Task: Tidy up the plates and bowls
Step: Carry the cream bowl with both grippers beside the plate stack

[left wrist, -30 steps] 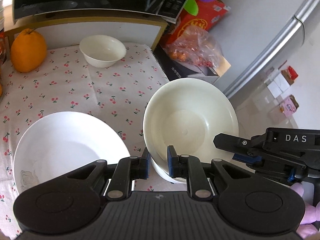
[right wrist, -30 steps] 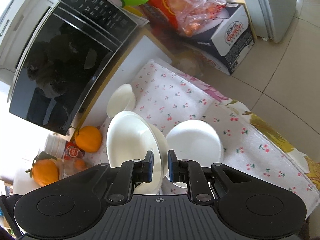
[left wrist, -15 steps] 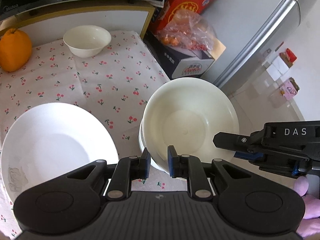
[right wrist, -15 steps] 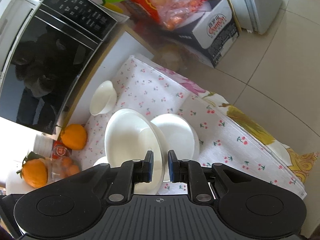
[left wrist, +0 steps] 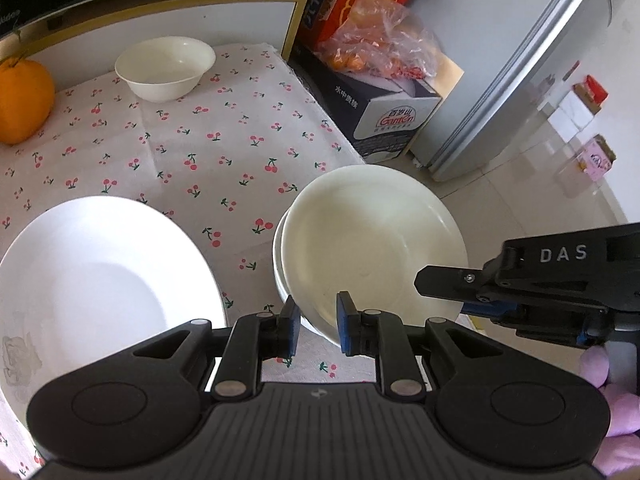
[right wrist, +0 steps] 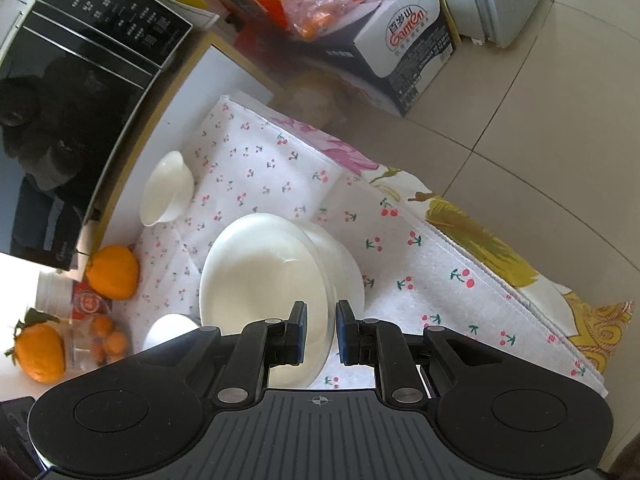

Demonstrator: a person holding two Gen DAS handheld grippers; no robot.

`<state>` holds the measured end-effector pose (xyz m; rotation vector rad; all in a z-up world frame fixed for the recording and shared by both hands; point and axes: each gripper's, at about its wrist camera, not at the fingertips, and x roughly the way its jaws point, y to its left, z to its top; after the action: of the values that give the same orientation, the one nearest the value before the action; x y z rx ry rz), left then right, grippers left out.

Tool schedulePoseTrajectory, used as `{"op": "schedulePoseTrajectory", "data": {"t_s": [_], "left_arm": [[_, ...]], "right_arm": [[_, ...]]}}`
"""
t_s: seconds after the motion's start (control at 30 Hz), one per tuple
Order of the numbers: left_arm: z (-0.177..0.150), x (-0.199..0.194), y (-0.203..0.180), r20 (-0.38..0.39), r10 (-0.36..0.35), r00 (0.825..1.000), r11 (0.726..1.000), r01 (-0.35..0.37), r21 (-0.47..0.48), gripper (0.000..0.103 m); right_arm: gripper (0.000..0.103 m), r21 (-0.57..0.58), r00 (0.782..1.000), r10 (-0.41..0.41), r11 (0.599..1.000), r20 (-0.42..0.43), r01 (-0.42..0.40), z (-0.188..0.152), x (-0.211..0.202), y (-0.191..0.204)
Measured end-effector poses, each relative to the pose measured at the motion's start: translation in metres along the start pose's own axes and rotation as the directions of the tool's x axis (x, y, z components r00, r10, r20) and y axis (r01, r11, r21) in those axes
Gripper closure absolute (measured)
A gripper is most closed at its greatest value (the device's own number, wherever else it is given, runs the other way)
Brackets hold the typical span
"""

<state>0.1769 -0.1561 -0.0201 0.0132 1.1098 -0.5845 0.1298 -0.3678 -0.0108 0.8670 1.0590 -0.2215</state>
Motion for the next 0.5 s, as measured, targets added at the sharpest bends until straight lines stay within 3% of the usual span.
{"op": "schedulePoseTrajectory", "data": {"t_s": [0.5], "left_arm": [[0.0,0.004,-0.012,0.01,0.078,0.997,0.993,-0.078,0.086,0.081]], "right_arm": [[0.086,-0.042,0.999,-0.052,0.998,0.002,0.052,0.001,0.008,0.006]]}}
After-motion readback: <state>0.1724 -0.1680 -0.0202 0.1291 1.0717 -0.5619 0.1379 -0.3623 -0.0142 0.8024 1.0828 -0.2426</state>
